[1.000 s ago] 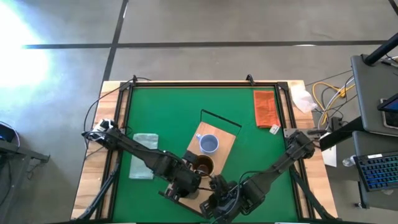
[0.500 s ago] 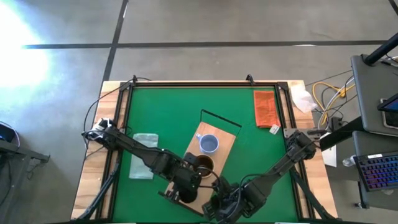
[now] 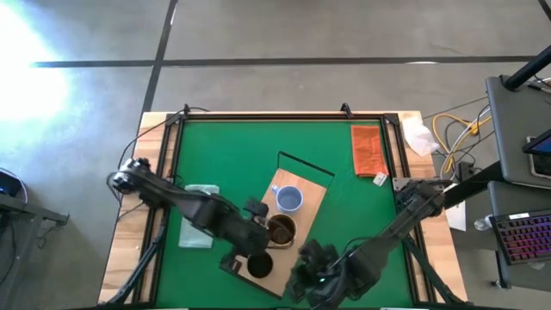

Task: Stack small to large cups/mugs on shelf
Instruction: Return to Home Position

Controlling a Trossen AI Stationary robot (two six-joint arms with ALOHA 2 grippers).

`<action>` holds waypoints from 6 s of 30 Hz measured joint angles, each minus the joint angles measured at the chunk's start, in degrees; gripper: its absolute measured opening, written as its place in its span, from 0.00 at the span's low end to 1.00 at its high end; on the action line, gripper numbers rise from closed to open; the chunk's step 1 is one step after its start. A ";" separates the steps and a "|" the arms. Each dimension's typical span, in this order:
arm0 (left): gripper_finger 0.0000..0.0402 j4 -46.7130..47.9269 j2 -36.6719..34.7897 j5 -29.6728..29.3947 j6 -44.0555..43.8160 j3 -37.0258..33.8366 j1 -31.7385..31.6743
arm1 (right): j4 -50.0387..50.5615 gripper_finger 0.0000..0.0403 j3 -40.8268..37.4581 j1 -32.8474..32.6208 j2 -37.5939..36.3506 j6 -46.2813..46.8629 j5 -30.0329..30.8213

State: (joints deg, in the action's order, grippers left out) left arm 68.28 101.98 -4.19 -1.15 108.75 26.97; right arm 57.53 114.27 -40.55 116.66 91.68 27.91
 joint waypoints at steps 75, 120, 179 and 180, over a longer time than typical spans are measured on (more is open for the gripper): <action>0.23 -71.43 -94.52 5.03 -33.01 -108.26 -32.64 | -94.68 0.02 -113.76 55.07 -82.34 -73.48 -50.56; 0.23 -69.52 -97.40 3.87 -28.00 -108.41 -32.64 | -60.65 0.02 -107.45 27.45 -116.68 -76.47 -20.47; 0.23 -69.93 -91.23 3.70 -28.15 -108.39 -32.62 | -56.91 0.02 -112.84 27.57 -115.75 -75.19 -21.89; 0.23 -69.92 -91.22 3.70 -28.15 -108.39 -32.63 | -56.91 0.02 -112.84 27.55 -115.75 -75.19 -21.89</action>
State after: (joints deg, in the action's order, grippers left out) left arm -1.64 10.75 -0.49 -29.30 0.36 -5.66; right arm 0.62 1.43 -12.99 0.91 16.49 6.02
